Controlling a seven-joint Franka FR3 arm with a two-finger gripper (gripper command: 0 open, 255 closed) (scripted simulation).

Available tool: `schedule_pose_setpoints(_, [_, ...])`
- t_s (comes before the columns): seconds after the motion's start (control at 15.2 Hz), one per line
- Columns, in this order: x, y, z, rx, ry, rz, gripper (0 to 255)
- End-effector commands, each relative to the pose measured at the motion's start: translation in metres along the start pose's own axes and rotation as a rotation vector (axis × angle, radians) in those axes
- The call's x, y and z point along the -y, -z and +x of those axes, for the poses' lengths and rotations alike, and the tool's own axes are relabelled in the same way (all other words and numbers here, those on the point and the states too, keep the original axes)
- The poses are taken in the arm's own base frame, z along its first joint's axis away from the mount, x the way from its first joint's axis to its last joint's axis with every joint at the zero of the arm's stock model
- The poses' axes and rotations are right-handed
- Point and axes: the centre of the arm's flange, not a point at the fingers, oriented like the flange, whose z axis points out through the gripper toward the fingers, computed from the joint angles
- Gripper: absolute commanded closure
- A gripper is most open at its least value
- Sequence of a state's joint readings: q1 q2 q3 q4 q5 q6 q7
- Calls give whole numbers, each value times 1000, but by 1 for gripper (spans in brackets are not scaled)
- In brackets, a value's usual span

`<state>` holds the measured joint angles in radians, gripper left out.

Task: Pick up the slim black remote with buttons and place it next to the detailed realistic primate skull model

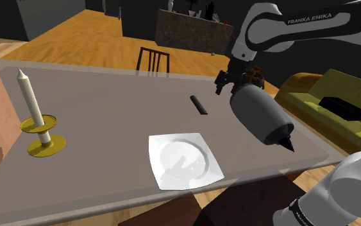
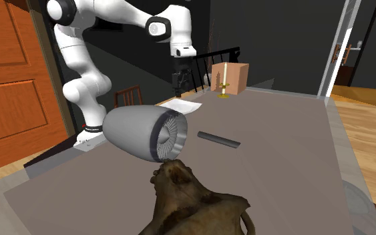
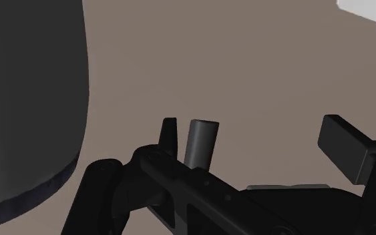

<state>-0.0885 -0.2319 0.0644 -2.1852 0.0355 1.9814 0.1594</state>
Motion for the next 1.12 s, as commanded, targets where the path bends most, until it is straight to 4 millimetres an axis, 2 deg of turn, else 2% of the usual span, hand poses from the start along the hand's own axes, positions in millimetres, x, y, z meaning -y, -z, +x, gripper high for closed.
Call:
schedule_pose_setpoints(0.0, [-4, -18, 23, 2, -30, 7, 0])
schedule_pose_setpoints(0.86, [-35, -131, 152, 20, -223, 55, 0])
schedule_pose_setpoints(0.92, [-37, -137, 158, 21, -233, 57, 0])
schedule_pose_setpoints(1.06, [-36, -147, 158, 21, -233, 57, 0])
